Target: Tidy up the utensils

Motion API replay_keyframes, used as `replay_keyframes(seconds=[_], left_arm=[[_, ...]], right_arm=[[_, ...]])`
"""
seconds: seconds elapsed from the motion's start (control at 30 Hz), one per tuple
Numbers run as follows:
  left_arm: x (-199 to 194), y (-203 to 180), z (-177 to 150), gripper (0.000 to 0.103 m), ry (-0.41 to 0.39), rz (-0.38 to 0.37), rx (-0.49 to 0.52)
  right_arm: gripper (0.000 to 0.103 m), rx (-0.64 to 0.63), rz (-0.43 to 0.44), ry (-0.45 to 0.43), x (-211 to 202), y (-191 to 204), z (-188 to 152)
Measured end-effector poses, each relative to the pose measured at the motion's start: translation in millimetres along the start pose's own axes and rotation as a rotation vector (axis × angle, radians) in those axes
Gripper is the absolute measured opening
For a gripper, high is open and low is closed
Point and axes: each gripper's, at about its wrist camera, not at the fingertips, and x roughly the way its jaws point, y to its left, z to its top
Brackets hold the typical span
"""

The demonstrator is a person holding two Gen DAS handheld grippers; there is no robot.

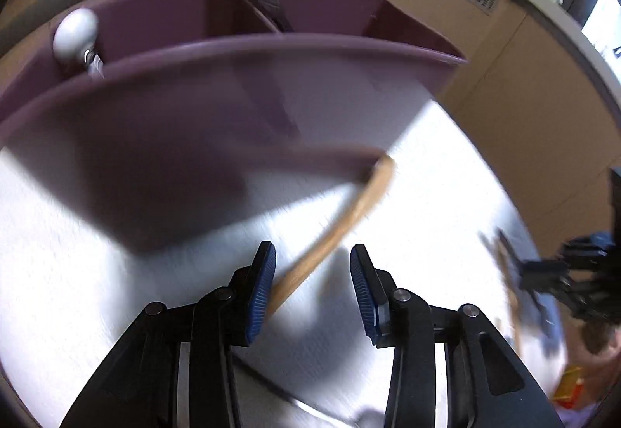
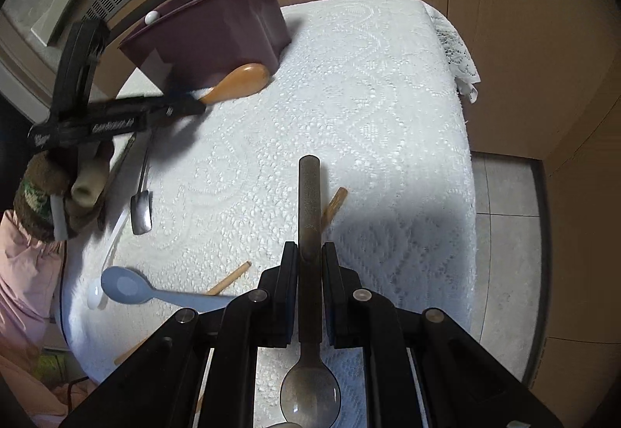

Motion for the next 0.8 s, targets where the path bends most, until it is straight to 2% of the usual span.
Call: replay_keyframes(seconds=[0.1,0.2,0.27,0.4,0.57,0.6,0.67,0.7,0.8], left_arm=[[-6,-20,-22,0.046,0.1,-0.078,0.031],[-10,-42,-39,0.046,0.146,-0.075,0.079],[-14,-53,-39,0.046,0.128,-0.047,0.099],[-14,-64,-21,0.046,0.046,0.04,0.135],[27,-67,12,0.046,0.087,0.103,0.136],[32,-68,15,0.046,0.078,0.135,0.14],[33,-70,18,0.041,0.065,0.156,0.137],[32,-72,17,0.031,0.055,0.168,0.135],[19,-73,3,0.031,0.007,0.198,0.12]], right_arm=[[0.011,0.005,0.015,-0.008,3,-2,4],[0.011,0.019,0.016,-0.005,11,-5,9],[0.011,0.036,0.004,-0.006,14,-8,10],[0.011,0.049,0.008,-0.018,11,-12,6],[0.011,0.05,0.005,-0.031,3,-13,-3],[0.011,0.056,0.005,-0.037,1,-14,-4],[0.011,0.08,0.009,-0.051,-4,-17,-3],[0.011,0.085,0.015,-0.056,-4,-18,-2],[0.011,0.077,0.015,-0.084,-6,-12,9]])
